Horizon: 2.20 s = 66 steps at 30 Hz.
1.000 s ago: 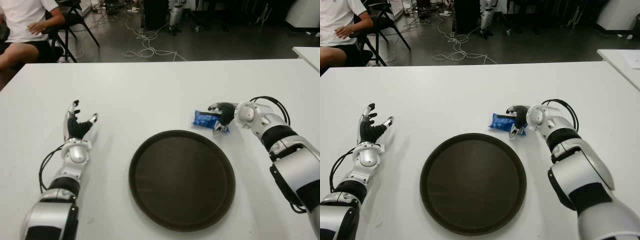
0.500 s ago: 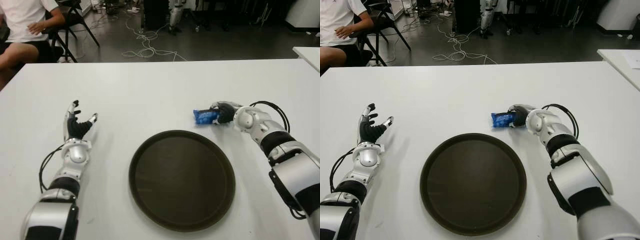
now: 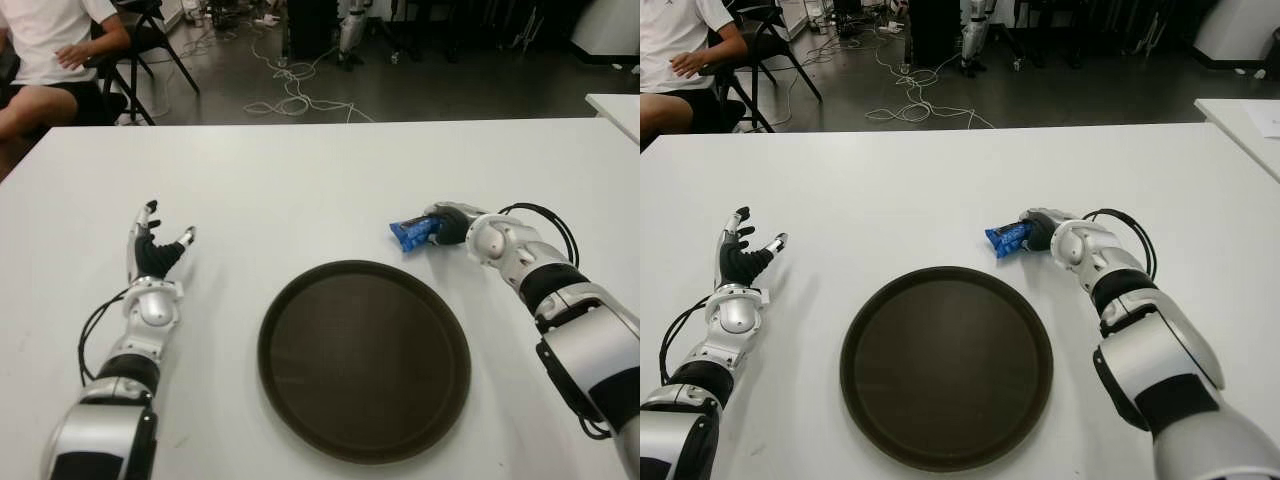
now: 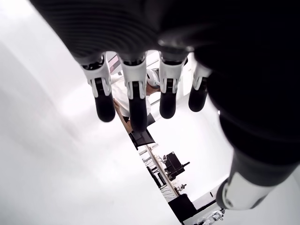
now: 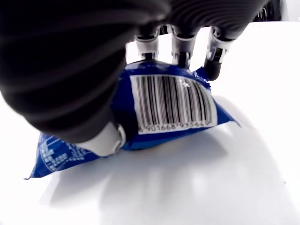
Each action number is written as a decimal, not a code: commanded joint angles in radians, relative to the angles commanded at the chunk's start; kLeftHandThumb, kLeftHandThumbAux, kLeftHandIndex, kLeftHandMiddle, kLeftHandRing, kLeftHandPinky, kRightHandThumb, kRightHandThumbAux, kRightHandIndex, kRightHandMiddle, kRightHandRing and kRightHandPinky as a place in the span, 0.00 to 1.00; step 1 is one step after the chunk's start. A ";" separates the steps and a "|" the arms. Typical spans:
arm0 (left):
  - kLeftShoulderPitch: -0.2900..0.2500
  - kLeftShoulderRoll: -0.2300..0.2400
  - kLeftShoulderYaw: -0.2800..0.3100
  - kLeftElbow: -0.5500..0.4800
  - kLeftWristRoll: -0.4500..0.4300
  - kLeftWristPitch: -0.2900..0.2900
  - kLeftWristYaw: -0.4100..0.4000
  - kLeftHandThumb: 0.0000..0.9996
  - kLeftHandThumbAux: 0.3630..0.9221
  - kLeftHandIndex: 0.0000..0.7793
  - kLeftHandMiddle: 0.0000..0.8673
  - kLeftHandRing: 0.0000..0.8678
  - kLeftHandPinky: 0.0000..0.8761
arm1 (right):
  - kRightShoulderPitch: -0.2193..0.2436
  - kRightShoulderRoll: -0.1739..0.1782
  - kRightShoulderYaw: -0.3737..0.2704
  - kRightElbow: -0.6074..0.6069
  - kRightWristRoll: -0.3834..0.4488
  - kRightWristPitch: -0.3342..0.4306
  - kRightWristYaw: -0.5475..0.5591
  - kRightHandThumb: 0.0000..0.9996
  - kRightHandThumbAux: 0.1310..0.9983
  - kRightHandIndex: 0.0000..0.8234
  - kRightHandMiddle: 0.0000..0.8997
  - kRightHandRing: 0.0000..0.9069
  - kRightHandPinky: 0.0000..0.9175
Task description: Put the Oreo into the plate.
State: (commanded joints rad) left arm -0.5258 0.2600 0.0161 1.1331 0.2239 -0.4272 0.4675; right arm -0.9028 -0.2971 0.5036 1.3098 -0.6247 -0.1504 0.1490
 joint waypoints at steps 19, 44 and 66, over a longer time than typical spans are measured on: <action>0.000 0.003 -0.005 0.000 0.009 0.003 0.009 0.25 0.62 0.10 0.15 0.17 0.21 | 0.003 0.001 -0.001 0.000 0.001 0.001 -0.002 0.69 0.69 0.50 0.17 0.15 0.11; 0.002 0.003 0.009 0.003 -0.011 -0.010 -0.023 0.23 0.60 0.10 0.15 0.17 0.20 | 0.055 0.041 -0.242 -0.020 0.218 -0.031 -0.240 0.70 0.69 0.51 0.53 0.54 0.54; 0.002 0.004 0.001 -0.002 0.003 0.001 0.000 0.22 0.62 0.09 0.17 0.18 0.22 | 0.067 0.081 -0.537 -0.041 0.498 -0.069 -0.255 0.70 0.68 0.53 0.90 0.88 0.86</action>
State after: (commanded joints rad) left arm -0.5240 0.2643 0.0169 1.1309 0.2274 -0.4264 0.4671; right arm -0.8354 -0.2160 -0.0337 1.2691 -0.1267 -0.2190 -0.1058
